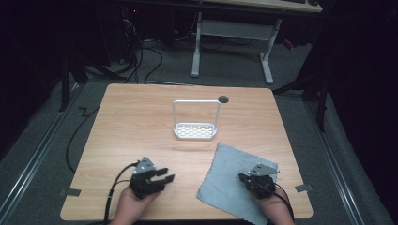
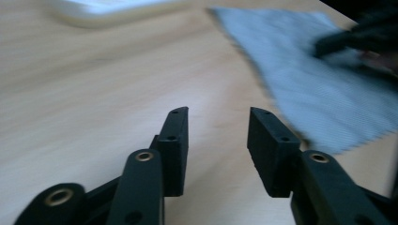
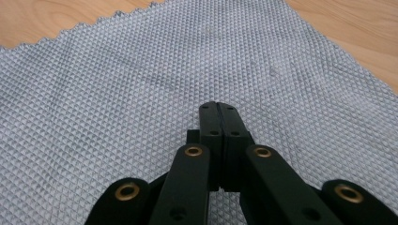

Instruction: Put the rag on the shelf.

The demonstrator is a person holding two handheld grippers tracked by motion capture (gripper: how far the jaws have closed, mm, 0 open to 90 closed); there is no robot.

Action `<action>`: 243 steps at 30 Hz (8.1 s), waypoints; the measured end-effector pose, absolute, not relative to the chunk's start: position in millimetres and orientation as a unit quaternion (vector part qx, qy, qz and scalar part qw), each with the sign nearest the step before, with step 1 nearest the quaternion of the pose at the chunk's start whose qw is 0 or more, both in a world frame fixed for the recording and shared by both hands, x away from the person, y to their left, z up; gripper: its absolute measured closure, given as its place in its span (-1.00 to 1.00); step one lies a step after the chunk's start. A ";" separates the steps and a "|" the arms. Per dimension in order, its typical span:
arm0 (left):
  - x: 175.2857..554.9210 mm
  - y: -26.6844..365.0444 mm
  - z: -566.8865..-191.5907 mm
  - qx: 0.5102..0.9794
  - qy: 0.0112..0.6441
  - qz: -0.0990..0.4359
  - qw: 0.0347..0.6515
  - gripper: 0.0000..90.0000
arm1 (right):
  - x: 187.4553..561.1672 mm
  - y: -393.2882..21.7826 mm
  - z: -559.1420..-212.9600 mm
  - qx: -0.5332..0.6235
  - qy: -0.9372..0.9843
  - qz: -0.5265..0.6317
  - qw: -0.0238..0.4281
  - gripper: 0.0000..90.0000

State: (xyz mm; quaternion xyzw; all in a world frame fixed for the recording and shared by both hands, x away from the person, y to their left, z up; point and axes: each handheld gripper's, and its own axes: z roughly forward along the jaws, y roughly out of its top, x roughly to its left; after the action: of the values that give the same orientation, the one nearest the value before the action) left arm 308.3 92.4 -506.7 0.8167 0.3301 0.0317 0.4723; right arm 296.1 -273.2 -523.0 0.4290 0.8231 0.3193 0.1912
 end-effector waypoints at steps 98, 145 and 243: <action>383.1 103.4 -525.5 0.807 0.393 0.101 0.429 1.00 | 334.2 -229.8 -521.6 0.440 0.791 0.371 0.209 0.97; 378.9 111.9 -380.6 0.683 0.315 0.253 0.608 1.00 | 351.0 -247.6 -375.2 0.370 0.667 0.549 0.342 0.98; 542.1 106.5 -467.0 0.762 0.399 0.142 0.489 0.99 | 513.7 -238.7 -447.3 0.463 0.717 0.449 0.264 0.97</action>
State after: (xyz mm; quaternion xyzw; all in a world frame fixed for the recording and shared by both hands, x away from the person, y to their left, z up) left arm 542.1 106.5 -467.0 0.7620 0.3995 0.1420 0.4895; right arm 513.7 -238.7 -447.3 0.4627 0.7171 0.4493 0.2643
